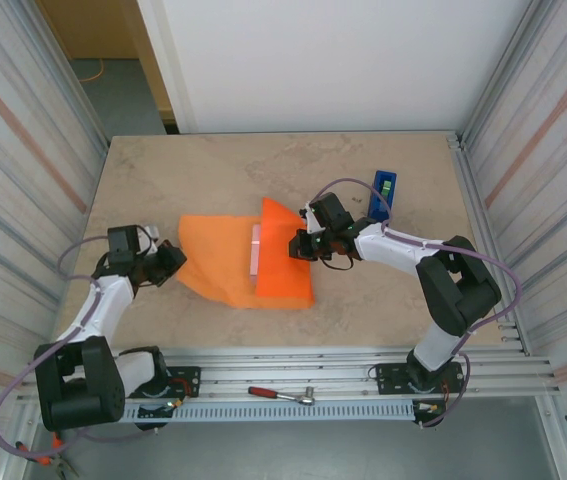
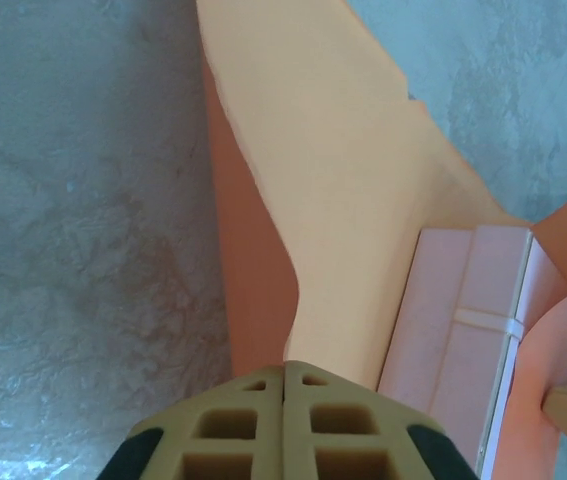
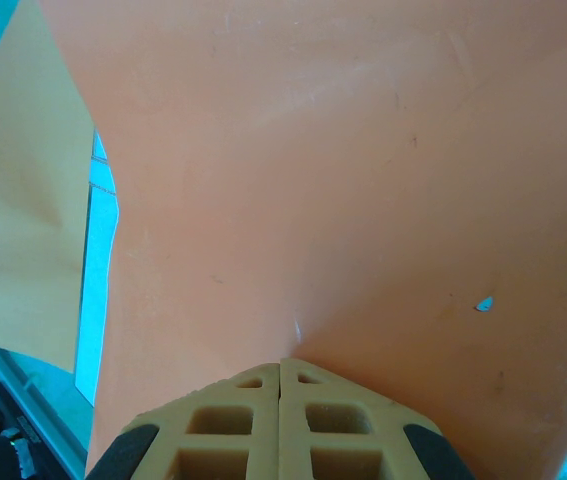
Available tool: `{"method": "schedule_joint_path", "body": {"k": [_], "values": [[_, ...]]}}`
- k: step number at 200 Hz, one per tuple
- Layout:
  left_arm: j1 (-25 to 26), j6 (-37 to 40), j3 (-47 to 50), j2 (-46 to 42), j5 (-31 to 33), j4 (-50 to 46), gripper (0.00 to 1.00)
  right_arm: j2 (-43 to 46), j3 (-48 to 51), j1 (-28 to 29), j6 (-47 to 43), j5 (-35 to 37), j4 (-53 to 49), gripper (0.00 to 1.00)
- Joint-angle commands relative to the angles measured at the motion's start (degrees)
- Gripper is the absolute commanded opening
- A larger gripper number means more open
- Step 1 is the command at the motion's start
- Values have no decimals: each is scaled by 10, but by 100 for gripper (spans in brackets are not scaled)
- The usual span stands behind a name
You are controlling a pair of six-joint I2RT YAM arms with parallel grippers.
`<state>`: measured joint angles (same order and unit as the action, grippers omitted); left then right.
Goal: Wrap the gift box in paper
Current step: Second fold the wrapping paper around the gift box.
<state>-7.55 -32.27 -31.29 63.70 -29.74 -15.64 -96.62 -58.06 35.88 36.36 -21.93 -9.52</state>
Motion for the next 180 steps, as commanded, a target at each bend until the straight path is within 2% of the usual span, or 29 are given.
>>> {"method": "schedule_joint_path", "body": {"k": [1,41,66,86,134,180], "values": [[-4,9,11,-27,-34,-2,0,-14,16,-2,-18,27,-65,0],[19,-4,11,-130,-64,22,0,-13,17,-2,-18,26,-64,0],[77,-30,3,-182,-55,27,0,-17,16,-2,-17,26,-64,0],[144,-58,1,-195,-27,51,0,-21,15,-1,-17,25,-62,0],[328,-113,-31,-112,55,140,0,-27,13,0,-15,22,-62,0],[427,-143,-91,21,94,204,0,-33,8,1,-11,21,-61,0]]}}
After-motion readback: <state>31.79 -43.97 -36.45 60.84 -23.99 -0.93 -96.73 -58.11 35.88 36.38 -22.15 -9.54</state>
